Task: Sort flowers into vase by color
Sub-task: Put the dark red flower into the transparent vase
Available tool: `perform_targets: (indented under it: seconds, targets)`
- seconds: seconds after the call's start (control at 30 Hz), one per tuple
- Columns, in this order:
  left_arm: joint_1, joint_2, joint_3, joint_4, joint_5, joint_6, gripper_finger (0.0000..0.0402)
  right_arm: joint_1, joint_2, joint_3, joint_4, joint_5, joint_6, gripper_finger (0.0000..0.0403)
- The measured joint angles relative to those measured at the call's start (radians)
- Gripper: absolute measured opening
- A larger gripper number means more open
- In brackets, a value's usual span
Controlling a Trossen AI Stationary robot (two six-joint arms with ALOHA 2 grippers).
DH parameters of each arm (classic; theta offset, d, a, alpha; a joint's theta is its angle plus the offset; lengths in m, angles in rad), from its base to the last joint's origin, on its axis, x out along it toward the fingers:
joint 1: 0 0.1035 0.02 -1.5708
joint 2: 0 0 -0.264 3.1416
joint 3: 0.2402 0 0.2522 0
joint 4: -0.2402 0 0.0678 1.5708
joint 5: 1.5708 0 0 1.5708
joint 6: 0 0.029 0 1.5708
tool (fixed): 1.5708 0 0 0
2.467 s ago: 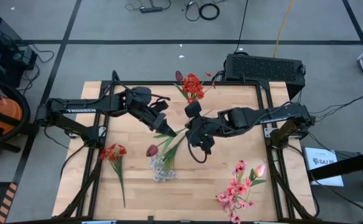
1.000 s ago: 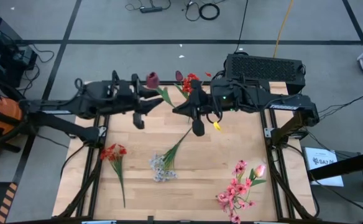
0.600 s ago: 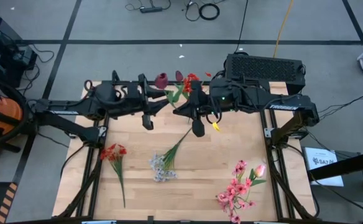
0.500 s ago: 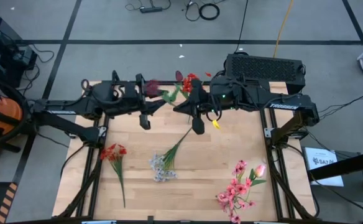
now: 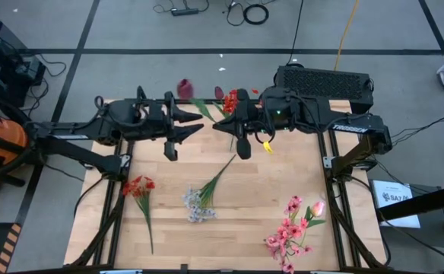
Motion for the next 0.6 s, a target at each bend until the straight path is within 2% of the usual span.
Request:
perform_targets:
  seconds: [0.33,0.6]
  targets:
    - [0.001,0.061,0.0,0.108,0.01,-0.019,0.0125,0.0,0.0,0.0,-0.002,-0.003,-0.018,0.0]
    - [0.001,0.073,0.0,0.131,-0.015,-0.019,0.0125,0.0,0.0,0.0,-0.012,-0.003,-0.021,0.0]
